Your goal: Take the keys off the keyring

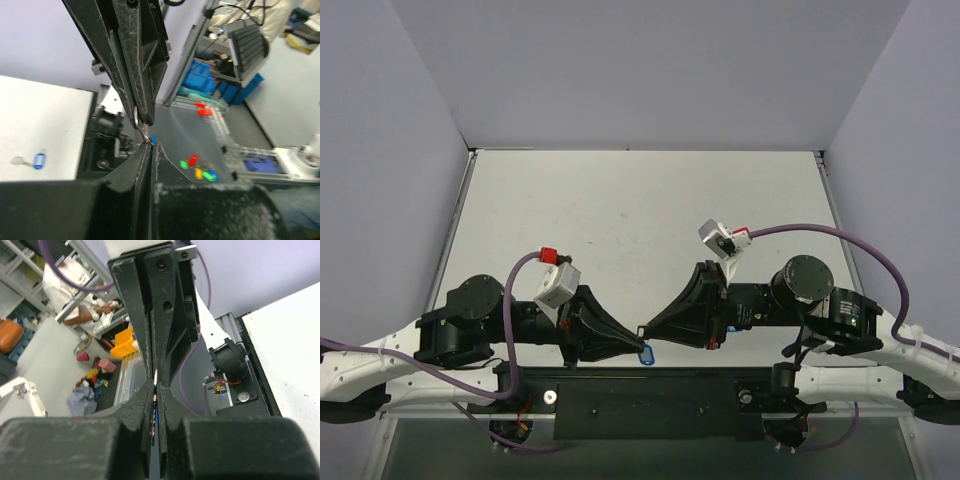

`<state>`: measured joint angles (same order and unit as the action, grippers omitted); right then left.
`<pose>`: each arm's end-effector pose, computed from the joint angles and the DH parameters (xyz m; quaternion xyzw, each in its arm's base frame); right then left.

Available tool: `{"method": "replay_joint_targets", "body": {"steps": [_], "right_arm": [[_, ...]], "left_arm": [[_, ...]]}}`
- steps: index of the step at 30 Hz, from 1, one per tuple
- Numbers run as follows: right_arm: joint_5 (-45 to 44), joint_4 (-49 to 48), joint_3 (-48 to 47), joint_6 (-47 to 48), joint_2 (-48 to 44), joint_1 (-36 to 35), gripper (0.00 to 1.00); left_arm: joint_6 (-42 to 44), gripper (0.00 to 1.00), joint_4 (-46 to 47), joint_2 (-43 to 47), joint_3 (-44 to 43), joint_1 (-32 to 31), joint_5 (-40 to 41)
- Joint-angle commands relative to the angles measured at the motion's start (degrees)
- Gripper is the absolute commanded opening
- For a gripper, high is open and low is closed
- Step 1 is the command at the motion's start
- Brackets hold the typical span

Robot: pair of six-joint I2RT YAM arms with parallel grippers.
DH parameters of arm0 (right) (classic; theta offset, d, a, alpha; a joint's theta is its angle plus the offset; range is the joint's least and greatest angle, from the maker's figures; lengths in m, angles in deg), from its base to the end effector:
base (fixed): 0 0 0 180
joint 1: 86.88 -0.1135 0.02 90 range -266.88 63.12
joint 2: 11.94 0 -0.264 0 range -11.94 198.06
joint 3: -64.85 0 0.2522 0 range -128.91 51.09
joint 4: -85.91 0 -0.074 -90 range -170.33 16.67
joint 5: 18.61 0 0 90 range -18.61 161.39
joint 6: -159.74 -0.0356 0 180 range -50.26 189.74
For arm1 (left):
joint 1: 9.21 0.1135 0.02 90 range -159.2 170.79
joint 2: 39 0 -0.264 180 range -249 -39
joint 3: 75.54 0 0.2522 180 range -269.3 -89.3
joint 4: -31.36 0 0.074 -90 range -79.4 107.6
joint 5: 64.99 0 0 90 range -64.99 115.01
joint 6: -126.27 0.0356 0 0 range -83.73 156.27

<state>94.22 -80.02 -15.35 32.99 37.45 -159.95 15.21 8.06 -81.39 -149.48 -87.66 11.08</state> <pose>0.0354 0.1638 0.4739 -0.3332 0.5062 0.7115 0.3556 0.0211 -0.1461 0.4390 0.3923 0.5258 -0.6242 0.4243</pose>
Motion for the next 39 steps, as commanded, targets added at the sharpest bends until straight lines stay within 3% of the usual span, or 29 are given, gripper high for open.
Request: {"method": "replay_joint_targets", "body": {"steps": [1,7,11,15,26,28,30,31,35,39], "right_arm": [[7.05,7.23,-5.88,7.13,3.26,-3.56,0.0],[8.55,17.51,-11.6,12.14,7.65,-5.41,0.0],[6.18,24.8,-14.51,13.11,9.85,-5.67,0.0],[-2.25,30.07,-15.83,10.74,10.81,-5.76,0.0],[-9.99,27.29,-11.71,2.57,11.35,-8.92,0.0],[-11.05,26.23,-11.0,1.77,11.17,-9.36,0.0],[-12.27,25.18,-9.95,0.46,10.82,-9.54,0.0],[-12.98,24.56,-9.16,-0.33,10.47,-9.63,0.0],[-15.35,22.01,-7.22,-3.05,9.15,-9.63,0.0],[-16.85,18.06,-4.5,-6.13,7.31,-9.63,0.0]], "left_arm": [[-7.5,0.0,-3.2,-3.13,-6.69,0.32,-2.23],[-12.07,0.0,-11.1,-8.84,-14.51,0.76,-9.0],[-13.3,0.0,-19.98,-11.75,-17.95,0.94,-5.5],[-14.18,0.0,-26.31,-12.8,-18.57,1.02,-3.12],[-20.95,0.03,-32.47,-16.05,-21.02,3.04,2.5],[-22.09,0.14,-33.26,-16.14,-21.47,3.48,3.3],[-22.71,0.31,-34.05,-15.71,-21.73,3.84,4.09],[-22.62,0.45,-34.05,-15.1,-21.56,3.92,4.61],[-22.01,0.67,-31.6,-11.59,-19.28,3.92,6.37],[-22.18,0.73,-27.47,-6.75,-16.11,3.92,9.01]]}}
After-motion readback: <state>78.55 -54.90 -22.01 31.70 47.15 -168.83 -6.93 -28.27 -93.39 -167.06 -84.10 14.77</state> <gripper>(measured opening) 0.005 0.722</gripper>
